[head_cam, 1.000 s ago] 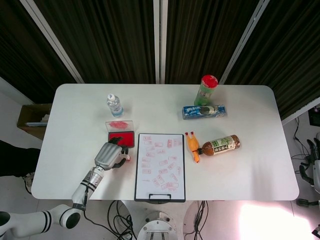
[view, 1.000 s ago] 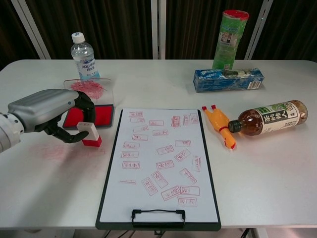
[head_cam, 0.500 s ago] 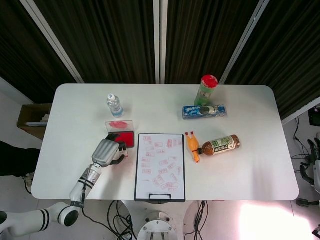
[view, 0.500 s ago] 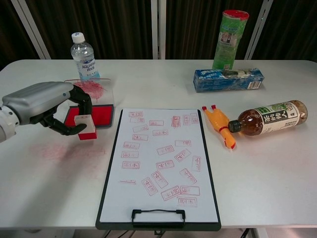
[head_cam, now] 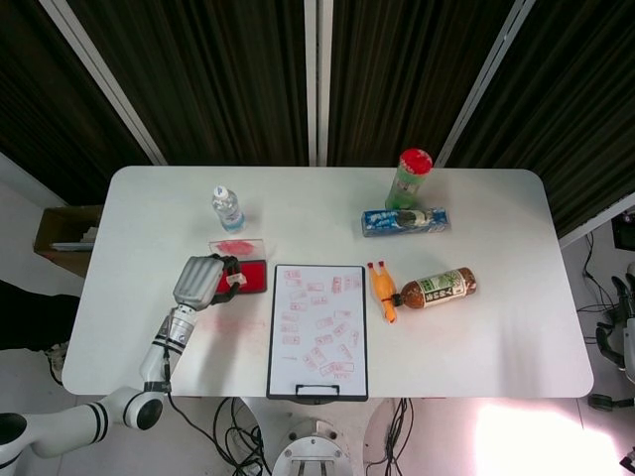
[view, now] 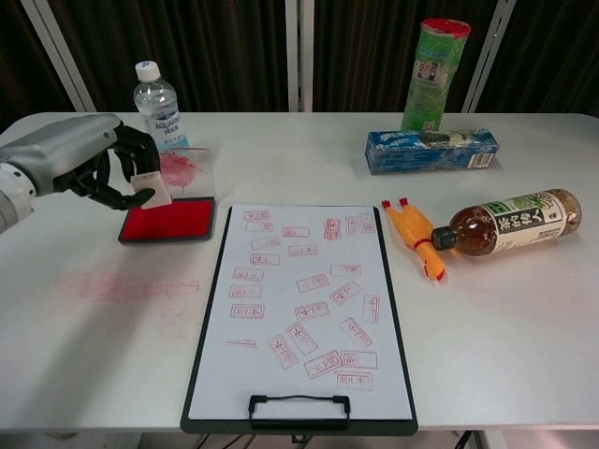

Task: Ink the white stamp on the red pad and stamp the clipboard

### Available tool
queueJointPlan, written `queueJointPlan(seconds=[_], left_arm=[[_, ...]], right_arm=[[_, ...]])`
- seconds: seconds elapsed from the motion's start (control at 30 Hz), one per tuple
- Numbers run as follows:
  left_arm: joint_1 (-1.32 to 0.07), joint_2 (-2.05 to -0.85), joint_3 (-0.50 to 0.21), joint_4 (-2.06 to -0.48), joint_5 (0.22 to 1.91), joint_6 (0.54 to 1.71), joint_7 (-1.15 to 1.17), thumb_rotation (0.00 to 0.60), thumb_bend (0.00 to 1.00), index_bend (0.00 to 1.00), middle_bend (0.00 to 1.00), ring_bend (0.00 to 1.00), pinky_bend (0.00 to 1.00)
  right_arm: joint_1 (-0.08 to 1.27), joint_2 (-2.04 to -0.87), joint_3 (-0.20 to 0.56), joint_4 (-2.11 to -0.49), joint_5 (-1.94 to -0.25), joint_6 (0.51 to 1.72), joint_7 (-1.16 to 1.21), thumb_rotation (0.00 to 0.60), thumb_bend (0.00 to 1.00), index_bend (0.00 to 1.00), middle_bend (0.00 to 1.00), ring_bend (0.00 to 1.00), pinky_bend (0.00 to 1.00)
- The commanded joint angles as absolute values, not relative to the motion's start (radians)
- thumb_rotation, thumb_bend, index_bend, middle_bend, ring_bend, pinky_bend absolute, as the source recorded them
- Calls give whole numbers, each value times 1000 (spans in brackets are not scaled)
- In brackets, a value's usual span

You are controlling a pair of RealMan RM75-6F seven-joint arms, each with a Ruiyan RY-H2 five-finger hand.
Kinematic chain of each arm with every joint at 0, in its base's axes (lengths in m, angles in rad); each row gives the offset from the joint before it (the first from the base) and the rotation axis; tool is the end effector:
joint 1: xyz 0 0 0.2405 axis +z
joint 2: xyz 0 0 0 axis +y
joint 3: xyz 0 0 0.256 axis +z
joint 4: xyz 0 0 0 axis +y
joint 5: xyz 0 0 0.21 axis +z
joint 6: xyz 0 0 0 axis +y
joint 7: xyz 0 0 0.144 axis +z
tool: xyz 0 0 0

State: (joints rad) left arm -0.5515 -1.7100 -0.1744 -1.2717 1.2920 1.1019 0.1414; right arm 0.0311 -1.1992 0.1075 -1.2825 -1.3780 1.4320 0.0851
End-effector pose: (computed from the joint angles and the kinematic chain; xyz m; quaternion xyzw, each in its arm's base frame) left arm -0.1993 0.3168 -0.0359 -0.6694 -0.4231 -0.4209 0.4423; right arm -0.3899 -0.1742 0.1837 0.5522 -0.3778 0.3111 0.6749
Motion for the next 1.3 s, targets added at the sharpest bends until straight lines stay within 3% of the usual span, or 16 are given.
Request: queueJointPlan(seconds=[0.03,0.63,1.3], left_arm=[[-562,-1739,-176,-1225,1292,1090,107,600,461,594,598,559,686],[-609,-1856,-194,-1002,1283,1047,36,600,471,610,617,619,720],[-607,-1884,-182,-937,1288,1035,2,600,483,616,624,627,725]], right_arm=[[29,-1198,107,-1284,-1377,1433,83,600,322,0,0,0,0],[32,-1195,108,-1285,-1365,1416,72,600,344,0,0,0,0],[39,-1200,107,-1275,-1359,1395,78,600,346,0,0,0,0]])
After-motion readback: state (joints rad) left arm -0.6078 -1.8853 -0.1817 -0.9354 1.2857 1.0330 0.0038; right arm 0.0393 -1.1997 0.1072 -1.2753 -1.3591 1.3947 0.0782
